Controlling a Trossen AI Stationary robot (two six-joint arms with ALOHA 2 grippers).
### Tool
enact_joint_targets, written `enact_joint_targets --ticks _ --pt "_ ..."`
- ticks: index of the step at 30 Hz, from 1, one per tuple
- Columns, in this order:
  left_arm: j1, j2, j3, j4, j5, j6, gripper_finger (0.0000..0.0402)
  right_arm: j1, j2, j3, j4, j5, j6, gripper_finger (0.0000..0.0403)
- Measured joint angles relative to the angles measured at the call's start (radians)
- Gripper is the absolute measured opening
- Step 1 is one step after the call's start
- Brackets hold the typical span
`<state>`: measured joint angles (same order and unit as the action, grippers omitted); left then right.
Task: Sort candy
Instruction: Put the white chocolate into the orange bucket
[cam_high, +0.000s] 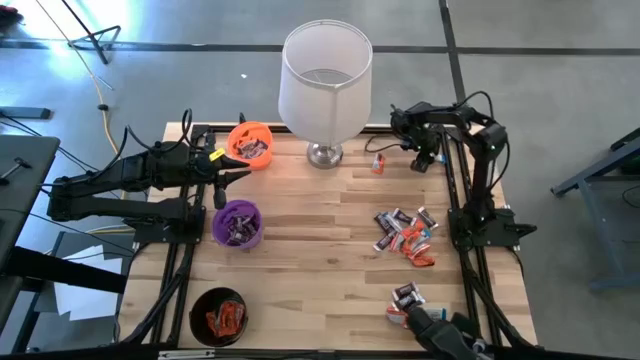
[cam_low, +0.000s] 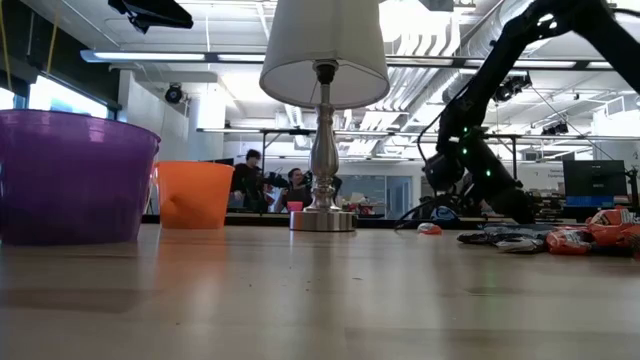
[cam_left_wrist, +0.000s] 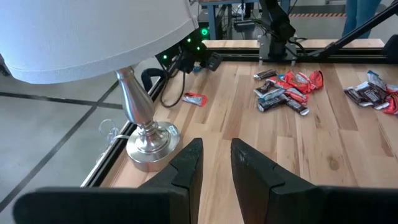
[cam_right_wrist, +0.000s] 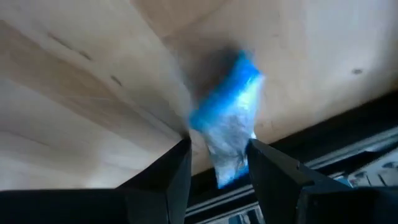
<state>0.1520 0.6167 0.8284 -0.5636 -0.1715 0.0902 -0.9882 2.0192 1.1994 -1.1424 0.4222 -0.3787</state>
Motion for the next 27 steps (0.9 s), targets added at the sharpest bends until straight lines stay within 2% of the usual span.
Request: enact_joint_targets --ticks 5,9,17,27 --pt "0.0 0.0 0.0 0.0 0.0 0.0 0.007 0.003 0.057 0.005 -0.002 0.014 -0.004 0.0149" --pt "0.0 0.0 0.0 0.0 0.0 0.0 0.007 0.002 0.06 0.003 -0.001 0.012 -0.008 0.0128" --pt "0.0 0.0 0.0 0.0 -0.023 0.0 0.007 -0.001 0.07 0.088 -0.045 -0.001 0.036 0.0015" --pt "0.0 0.0 0.0 0.0 -0.023 -0.009 0.007 0.047 0.07 0.222 -0.106 -0.181 0.201 0.0007"
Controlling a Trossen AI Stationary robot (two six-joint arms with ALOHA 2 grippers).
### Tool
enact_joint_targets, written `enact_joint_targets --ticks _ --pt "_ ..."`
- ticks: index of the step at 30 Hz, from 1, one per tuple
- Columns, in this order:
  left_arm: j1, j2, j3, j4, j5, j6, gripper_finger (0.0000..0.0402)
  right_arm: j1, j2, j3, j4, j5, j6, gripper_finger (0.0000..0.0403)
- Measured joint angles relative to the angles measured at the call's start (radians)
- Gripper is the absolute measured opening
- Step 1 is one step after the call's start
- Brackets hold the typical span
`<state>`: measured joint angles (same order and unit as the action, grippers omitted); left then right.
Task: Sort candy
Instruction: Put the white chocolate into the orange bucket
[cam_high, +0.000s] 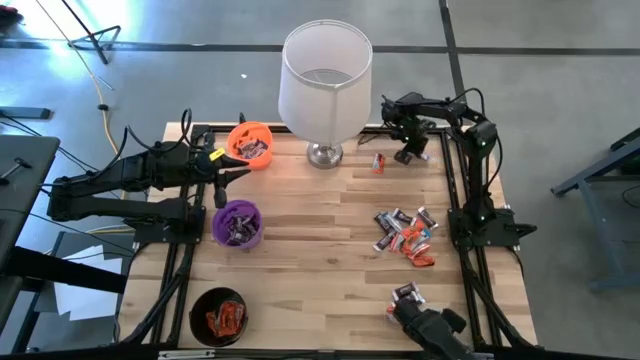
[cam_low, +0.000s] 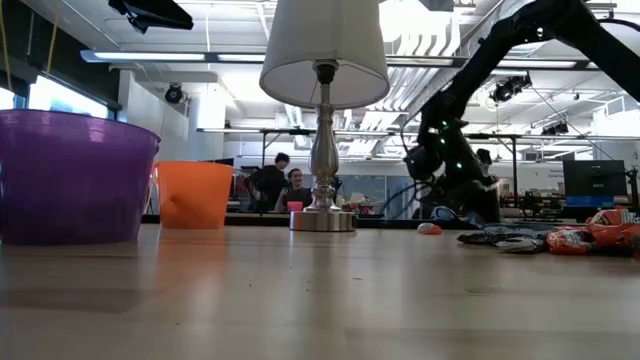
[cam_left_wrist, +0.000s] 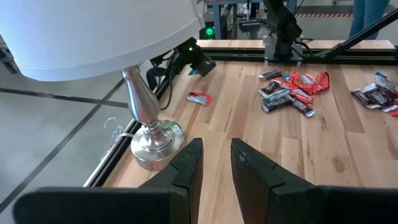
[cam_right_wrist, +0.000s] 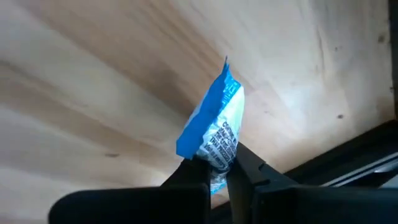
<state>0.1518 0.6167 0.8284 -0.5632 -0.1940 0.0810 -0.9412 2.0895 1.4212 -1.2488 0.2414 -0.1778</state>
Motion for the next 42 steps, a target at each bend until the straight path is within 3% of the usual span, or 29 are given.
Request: enact_joint_targets --ticks 8,19,29,42 --pt "0.0 0.0 0.0 0.0 0.0 -0.045 0.007 0.179 -0.024 0.078 -0.136 -0.018 0.094 0.0004" --pt "0.0 0.0 0.0 0.0 0.001 -0.08 0.007 0.45 -0.252 0.013 -0.212 -0.112 0.372 0.0004" --pt "-0.001 0.0 0.0 -0.002 0.089 -0.174 0.007 0.348 -0.313 -0.116 -0.235 -0.116 0.426 0.0003" --pt "-0.001 0.0 0.0 -0.001 0.107 -0.184 0.007 0.348 -0.417 -0.399 -0.177 -0.18 0.477 0.0002"
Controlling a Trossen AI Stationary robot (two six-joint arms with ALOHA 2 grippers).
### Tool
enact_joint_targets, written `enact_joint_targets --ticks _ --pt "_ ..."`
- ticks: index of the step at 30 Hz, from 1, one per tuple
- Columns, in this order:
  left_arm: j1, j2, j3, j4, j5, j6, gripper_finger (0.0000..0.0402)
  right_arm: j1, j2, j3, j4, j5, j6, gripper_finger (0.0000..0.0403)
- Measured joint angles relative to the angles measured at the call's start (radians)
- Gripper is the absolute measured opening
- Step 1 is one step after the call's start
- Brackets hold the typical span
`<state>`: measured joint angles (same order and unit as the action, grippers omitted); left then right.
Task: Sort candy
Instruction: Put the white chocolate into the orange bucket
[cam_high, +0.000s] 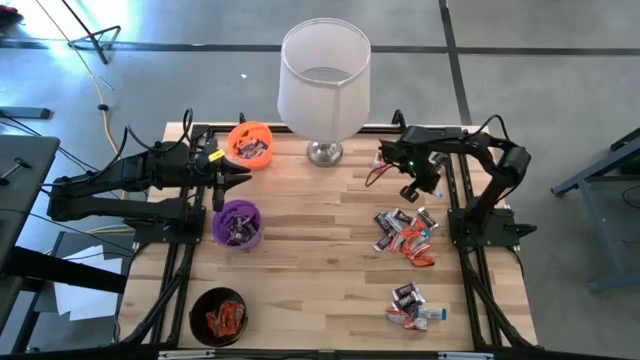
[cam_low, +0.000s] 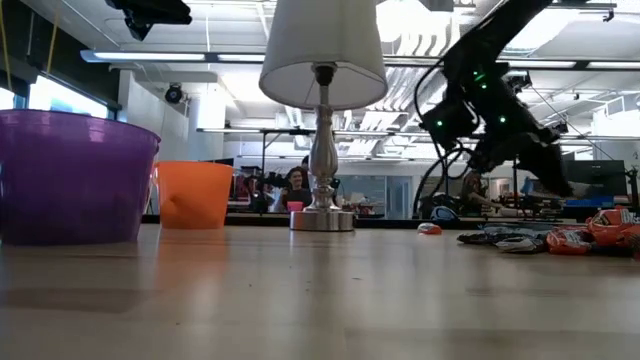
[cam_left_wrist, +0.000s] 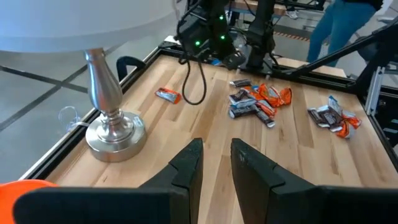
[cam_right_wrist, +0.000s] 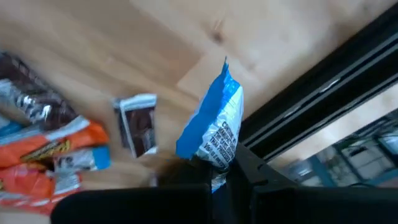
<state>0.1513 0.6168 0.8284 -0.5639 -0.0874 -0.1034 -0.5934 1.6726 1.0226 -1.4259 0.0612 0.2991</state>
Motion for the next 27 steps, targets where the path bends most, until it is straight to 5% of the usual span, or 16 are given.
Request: enact_joint_targets --ticks 7,14,22,27 --pt "0.0 0.0 0.0 0.001 -0.001 -0.025 0.007 0.191 -0.156 -0.06 0.089 -0.217 0.16 0.0002" --pt "0.0 0.02 0.0 0.017 -0.003 -0.024 0.007 0.517 -0.331 -0.047 0.365 -0.237 0.498 0.0002" --pt "-0.037 0.161 -0.095 0.253 0.096 0.027 0.007 0.768 -0.368 -0.045 1.036 -0.022 0.542 0.0002" --pt "-0.095 0.253 -0.124 0.495 0.104 0.114 0.007 0.808 -0.364 -0.045 1.205 0.14 0.409 0.0002"
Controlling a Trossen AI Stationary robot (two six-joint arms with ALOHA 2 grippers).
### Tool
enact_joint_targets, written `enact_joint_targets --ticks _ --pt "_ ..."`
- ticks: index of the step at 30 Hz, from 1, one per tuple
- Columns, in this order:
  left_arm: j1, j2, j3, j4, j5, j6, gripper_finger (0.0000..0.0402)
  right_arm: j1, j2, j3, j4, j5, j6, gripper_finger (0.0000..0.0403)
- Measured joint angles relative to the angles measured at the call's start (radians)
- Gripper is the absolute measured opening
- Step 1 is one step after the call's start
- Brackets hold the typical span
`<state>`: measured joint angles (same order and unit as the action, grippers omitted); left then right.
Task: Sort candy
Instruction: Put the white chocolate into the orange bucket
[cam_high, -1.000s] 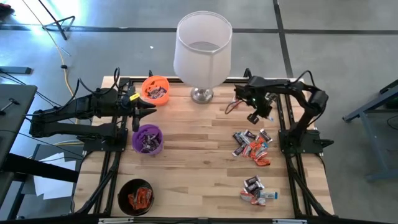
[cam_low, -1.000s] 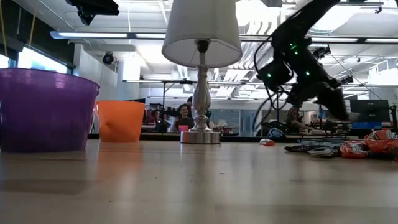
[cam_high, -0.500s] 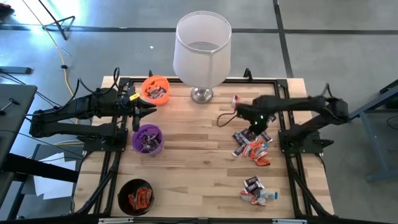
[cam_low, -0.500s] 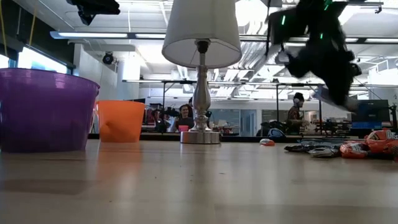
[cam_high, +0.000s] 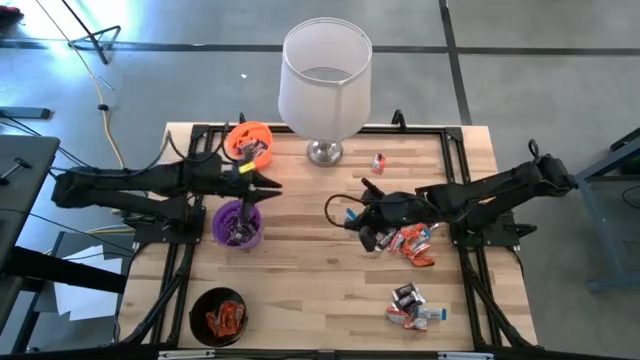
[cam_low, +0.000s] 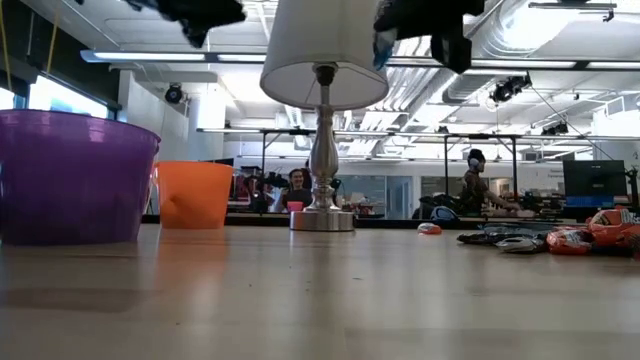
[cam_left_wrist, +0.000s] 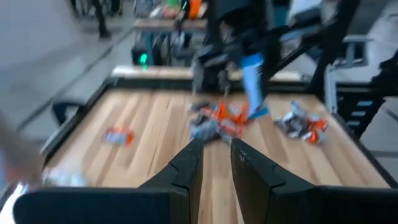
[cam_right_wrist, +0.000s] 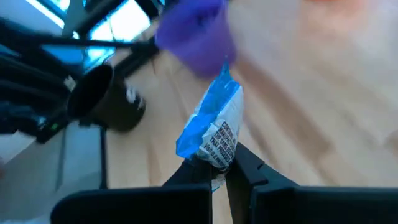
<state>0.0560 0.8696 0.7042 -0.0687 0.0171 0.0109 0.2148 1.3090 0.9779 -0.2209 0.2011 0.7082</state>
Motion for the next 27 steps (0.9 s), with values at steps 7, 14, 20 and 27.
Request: enact_joint_targets --ticks 7,14,20,27 --pt "-0.055 0.13 -0.006 0.222 0.0 0.027 0.007 0.016 0.026 -0.001 0.065 0.112 -0.141 0.0002" --pt "-0.082 0.241 -0.005 0.39 0.001 0.06 0.007 0.017 0.098 -0.001 0.239 0.11 -0.282 0.0002" --pt "-0.112 0.316 -0.005 0.465 0.002 0.087 0.0075 0.015 0.12 -0.001 0.326 0.144 -0.397 0.0002" --pt "-0.141 0.391 -0.003 0.564 0.002 0.164 0.0108 0.006 0.12 -0.001 0.373 0.176 -0.474 0.0002"
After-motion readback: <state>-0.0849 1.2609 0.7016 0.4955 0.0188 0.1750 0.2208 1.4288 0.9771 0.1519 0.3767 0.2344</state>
